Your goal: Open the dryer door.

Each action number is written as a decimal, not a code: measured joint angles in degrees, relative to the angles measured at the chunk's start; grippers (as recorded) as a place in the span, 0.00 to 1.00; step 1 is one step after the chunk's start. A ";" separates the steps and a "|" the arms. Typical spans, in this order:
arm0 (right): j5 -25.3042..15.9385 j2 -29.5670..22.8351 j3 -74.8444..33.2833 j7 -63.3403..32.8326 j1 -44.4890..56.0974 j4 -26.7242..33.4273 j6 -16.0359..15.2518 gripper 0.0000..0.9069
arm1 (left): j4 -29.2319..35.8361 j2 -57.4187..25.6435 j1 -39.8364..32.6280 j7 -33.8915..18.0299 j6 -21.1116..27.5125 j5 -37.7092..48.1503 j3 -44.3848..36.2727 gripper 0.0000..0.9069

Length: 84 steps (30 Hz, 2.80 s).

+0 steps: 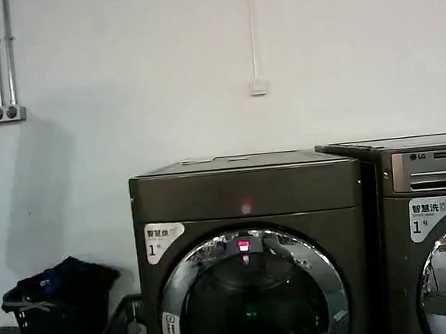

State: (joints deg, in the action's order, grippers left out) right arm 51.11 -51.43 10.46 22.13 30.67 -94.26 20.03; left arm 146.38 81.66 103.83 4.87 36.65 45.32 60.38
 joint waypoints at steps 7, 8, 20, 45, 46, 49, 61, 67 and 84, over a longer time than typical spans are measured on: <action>1.37 -4.46 6.88 2.81 -6.93 7.67 -0.03 1.00 | 0.00 0.46 -0.30 0.02 -0.39 0.01 0.00 1.00; 1.69 -5.16 7.65 3.37 -7.68 8.75 -0.03 1.00 | 0.01 0.49 -0.35 0.04 -0.41 0.00 -0.02 1.00; 3.89 -13.32 14.33 7.76 -15.65 22.09 -0.37 1.00 | 0.00 0.72 -0.48 0.09 -0.74 0.00 0.18 1.00; 6.58 -23.84 17.79 13.09 -24.70 38.76 -3.67 1.00 | 0.00 1.36 -0.48 0.13 -1.25 -0.01 0.49 1.00; 6.51 -24.19 17.87 13.22 -24.82 39.31 -3.67 1.00 | 0.01 1.36 -0.52 0.14 -1.30 -0.01 0.51 1.00; 6.46 -25.27 18.00 13.47 -25.21 40.93 -3.63 1.00 | 0.01 1.36 -0.58 0.14 -1.33 -0.01 0.51 1.00; 6.45 -28.54 18.11 14.18 -26.68 45.58 -3.57 1.00 | 0.01 1.32 -0.68 0.18 -1.55 -0.01 0.77 1.00; 6.44 -29.92 18.33 14.53 -27.00 47.55 -3.57 1.00 | 0.01 1.30 -0.78 0.20 -1.66 -0.01 0.85 1.00; 6.33 -33.29 19.00 17.75 -29.01 52.90 -4.39 1.00 | 0.00 1.19 -0.73 0.28 -1.71 0.04 1.57 1.00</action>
State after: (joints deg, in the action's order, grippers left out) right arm 57.43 -84.72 29.46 39.89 1.65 -41.35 15.63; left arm 146.38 82.85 103.10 5.15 34.94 45.36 61.95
